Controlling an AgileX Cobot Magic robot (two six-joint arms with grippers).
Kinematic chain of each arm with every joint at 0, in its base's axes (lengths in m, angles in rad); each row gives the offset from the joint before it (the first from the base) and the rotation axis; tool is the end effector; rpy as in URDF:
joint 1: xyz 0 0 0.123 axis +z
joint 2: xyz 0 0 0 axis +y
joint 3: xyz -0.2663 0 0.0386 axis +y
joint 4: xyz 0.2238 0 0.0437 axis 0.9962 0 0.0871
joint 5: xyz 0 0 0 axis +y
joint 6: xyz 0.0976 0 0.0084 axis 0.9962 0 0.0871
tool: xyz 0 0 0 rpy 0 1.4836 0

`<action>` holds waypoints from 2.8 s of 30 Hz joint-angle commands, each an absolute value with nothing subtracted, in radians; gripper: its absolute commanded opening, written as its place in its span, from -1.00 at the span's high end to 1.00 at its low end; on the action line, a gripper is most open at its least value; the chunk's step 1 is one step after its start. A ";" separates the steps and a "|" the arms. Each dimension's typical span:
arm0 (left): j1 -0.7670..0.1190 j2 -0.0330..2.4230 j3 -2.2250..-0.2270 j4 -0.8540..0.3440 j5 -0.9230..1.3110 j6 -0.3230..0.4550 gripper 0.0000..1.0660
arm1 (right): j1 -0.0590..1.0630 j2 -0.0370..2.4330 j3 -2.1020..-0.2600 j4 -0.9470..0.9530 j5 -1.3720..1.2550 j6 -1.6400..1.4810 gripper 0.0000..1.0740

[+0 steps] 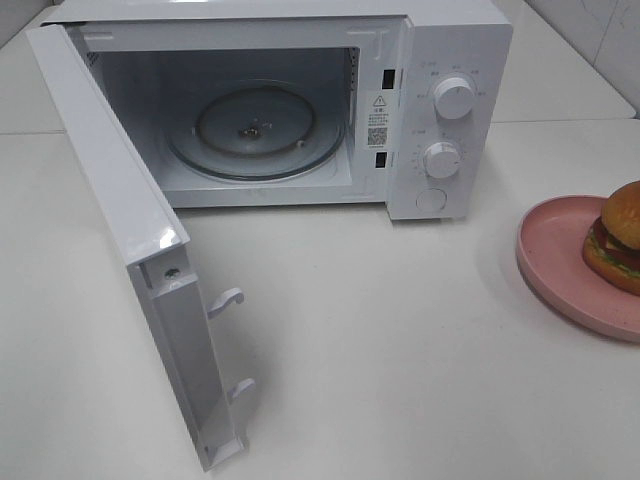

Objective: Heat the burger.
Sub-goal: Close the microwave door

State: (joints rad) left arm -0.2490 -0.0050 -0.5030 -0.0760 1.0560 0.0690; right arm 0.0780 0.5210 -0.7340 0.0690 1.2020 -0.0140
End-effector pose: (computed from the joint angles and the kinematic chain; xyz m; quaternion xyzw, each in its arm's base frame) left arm -0.0061 -0.0051 0.2638 0.1360 0.8383 -0.0851 0.5210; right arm 0.0577 0.0108 0.3023 -0.0422 0.9431 0.0450 0.3268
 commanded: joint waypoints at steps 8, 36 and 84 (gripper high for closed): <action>-0.247 -0.025 -0.501 -0.080 1.040 0.065 1.00 | 0.073 0.243 -0.578 0.064 1.104 -0.040 -0.42; -0.247 0.060 -0.528 -0.114 0.983 0.078 1.00 | 0.073 -0.026 -0.498 0.068 0.999 -0.050 -0.25; -0.268 1.225 -0.604 -0.676 0.284 0.787 1.00 | 0.073 -0.026 -0.498 0.068 0.999 -0.050 -0.24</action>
